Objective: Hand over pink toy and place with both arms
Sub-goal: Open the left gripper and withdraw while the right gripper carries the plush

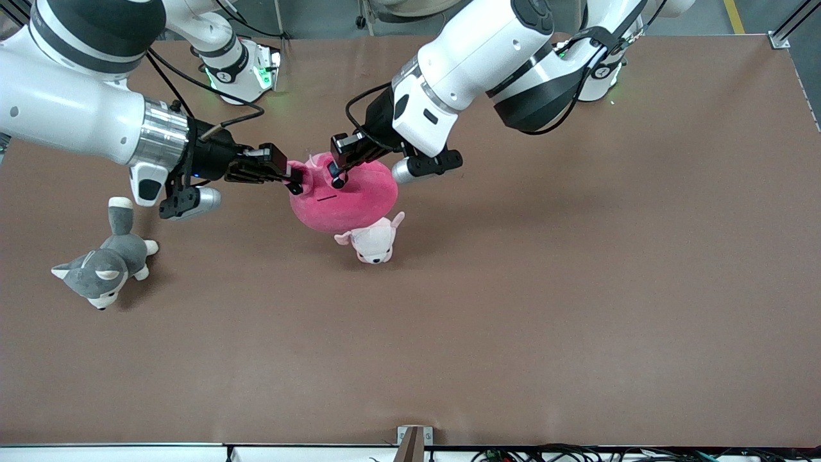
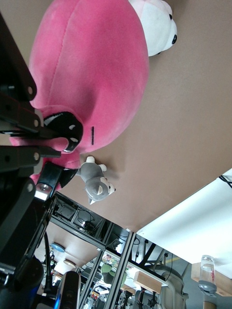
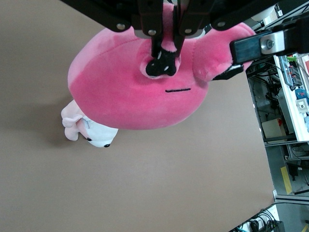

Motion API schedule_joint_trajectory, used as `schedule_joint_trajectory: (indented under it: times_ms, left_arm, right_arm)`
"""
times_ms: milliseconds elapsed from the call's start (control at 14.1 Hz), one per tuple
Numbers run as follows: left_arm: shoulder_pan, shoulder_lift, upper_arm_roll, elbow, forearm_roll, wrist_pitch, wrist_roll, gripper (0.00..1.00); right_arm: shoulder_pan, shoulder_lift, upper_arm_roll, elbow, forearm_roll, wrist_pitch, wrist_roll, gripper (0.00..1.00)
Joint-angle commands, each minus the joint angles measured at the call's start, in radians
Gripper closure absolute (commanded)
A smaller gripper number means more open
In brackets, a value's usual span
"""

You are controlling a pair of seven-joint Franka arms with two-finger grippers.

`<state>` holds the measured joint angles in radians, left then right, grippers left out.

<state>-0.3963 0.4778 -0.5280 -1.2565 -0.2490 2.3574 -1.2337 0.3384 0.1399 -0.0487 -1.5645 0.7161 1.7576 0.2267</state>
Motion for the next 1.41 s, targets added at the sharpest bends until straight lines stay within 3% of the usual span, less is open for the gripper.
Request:
schedule_joint_trajectory:
  times_ms: [0,71,141,212,495,636,778,990,1343]
  left_arm:
    - [-0.01,0.016,0.003,0.028,-0.018,0.008,-0.023,0.75]
    - [-0.01,0.016,0.003,0.026,-0.018,0.008,-0.055,0.61]
    - [-0.01,0.015,0.005,0.026,-0.013,0.008,-0.062,0.15]
    - [-0.009,0.012,0.005,0.028,-0.013,0.008,-0.066,0.0]
    - [0.007,-0.007,0.009,0.026,-0.001,-0.016,-0.066,0.0]
    - [0.022,-0.043,0.064,0.016,0.086,-0.032,-0.058,0.0]
    - [0.062,-0.054,0.075,0.012,0.201,-0.13,-0.028,0.0]
    - [0.141,-0.077,0.077,0.012,0.28,-0.303,0.139,0.0]
    - [0.364,-0.111,0.079,0.012,0.332,-0.553,0.562,0.0]
  right_arm:
    - [0.01,0.0,-0.008,0.001,0.003,-0.003,0.014,0.96]
    - [0.01,0.0,-0.008,0.003,0.003,-0.003,0.014,0.96]
    - [0.01,0.0,-0.008,0.003,0.003,-0.003,0.014,0.96]
    - [0.01,-0.002,-0.008,0.003,0.003,-0.003,0.016,0.96]
    - [-0.002,-0.003,-0.016,0.014,0.005,-0.038,0.013,0.96]
    - [-0.031,-0.003,-0.02,0.014,0.003,-0.047,0.005,0.96]
    - [-0.074,-0.002,-0.02,0.011,0.0,-0.076,0.002,0.97]
    - [-0.146,0.001,-0.02,0.006,-0.052,-0.105,-0.006,0.97]
    - [-0.346,0.084,-0.02,0.001,-0.061,-0.214,-0.22,0.97]
